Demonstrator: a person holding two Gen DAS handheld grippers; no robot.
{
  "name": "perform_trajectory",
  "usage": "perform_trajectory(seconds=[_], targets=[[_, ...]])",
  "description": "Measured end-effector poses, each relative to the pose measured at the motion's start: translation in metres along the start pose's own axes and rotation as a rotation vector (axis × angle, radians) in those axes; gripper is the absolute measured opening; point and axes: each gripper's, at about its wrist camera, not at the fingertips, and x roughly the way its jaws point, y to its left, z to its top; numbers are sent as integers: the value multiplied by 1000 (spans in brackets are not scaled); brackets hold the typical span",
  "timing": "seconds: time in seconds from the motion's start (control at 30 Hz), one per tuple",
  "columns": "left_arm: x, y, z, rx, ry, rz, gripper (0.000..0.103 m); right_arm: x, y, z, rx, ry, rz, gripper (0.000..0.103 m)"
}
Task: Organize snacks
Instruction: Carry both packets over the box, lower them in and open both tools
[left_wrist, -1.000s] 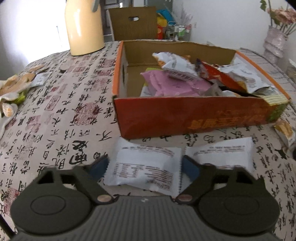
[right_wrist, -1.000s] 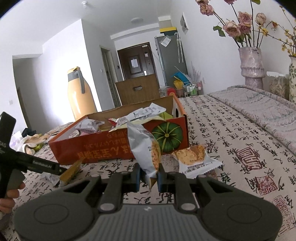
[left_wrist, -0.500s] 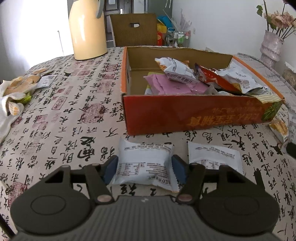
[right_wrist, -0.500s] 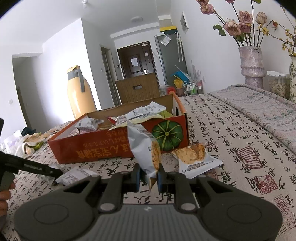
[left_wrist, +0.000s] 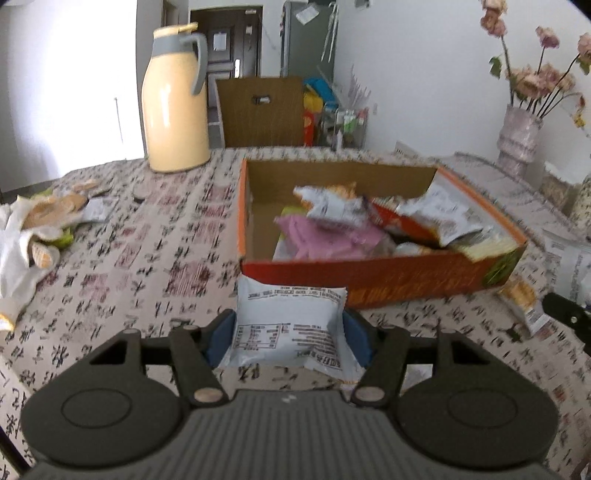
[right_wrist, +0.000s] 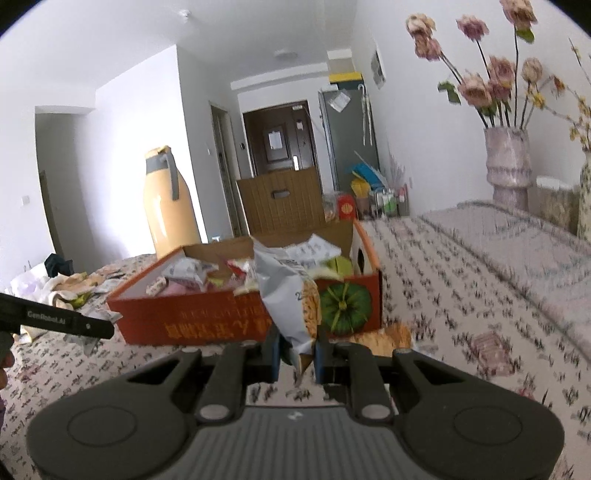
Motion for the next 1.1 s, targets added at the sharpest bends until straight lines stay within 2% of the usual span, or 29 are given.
perform_trajectory(seconds=[0.23,0.53,0.9,1.1], targets=[[-9,-12,24,-8,-73,-31,64,4,10,31,-36,-67,5,17],[-8,-35,58,-10,-147,-48,65,31,28,71,-94,-121,18,17],[26,-49,92,-30,-174,8,65,92,33,102,-105,-110,14,17],[57,-44,87,-43,-157,54,65,119,21,90,-69,-90,1,17]])
